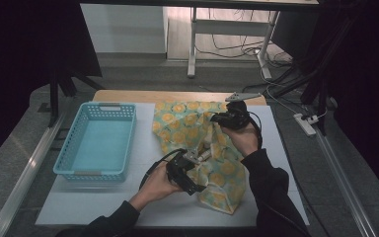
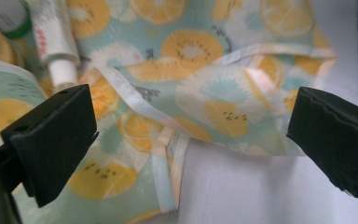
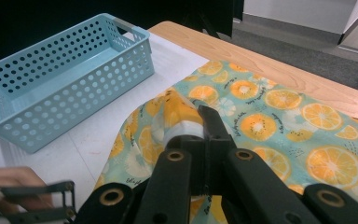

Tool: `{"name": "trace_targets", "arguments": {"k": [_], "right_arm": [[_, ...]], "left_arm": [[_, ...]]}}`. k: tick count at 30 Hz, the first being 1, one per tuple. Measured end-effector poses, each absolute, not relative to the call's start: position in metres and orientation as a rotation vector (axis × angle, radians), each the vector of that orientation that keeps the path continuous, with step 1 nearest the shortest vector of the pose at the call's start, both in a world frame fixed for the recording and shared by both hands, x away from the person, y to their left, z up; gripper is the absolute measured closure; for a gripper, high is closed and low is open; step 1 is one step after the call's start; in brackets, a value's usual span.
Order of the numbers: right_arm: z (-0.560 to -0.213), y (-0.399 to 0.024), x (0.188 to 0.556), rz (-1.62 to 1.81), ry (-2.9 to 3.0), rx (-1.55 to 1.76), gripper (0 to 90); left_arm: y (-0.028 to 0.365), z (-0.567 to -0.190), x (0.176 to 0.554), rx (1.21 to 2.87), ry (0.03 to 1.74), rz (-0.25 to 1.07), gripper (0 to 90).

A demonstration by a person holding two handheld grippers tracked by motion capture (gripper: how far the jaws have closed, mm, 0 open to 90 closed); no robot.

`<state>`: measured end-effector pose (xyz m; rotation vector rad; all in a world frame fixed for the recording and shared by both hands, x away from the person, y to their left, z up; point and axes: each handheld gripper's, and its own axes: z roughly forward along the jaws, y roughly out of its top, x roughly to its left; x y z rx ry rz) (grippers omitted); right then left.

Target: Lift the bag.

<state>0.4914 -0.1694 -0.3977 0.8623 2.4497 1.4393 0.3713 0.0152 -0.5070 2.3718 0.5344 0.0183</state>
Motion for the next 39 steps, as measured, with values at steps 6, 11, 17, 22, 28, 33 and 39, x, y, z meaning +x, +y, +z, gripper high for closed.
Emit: {"name": "trace_targets", "arguments": {"k": [6,11,17,22,28,33,39], "right_arm": [[-0.399,-0.169,0.492,1.439,2.453,0.861,90.0],[-0.399,-0.168,0.492,1.437,2.456,0.856,90.0],[-0.399,-0.172,0.492,1.439,2.45,0.864,90.0],[-0.399,-0.174,0.492,1.44,2.446,0.873,90.0],[-0.399,-0.171,0.492,1.439,2.452,0.865,90.0],[-0.398,-0.17,0.491,1.443,2.451,0.862,90.0],[-0.399,-0.169,0.492,1.44,2.453,0.862,90.0]], "left_arm": [[0.003,-0.523,0.372,2.433,0.542,0.067,1.9],[0.0,-0.531,0.376,2.461,0.553,0.119,4.4],[0.014,-0.527,0.379,2.496,0.535,0.093,9.3],[0.025,-0.527,0.378,2.511,0.528,0.072,9.5],[0.029,-0.526,0.375,2.51,0.541,0.109,15.7],[0.033,-0.523,0.373,2.497,0.518,0.106,46.2],[0.027,-0.521,0.374,2.5,0.502,0.069,68.3]]}}
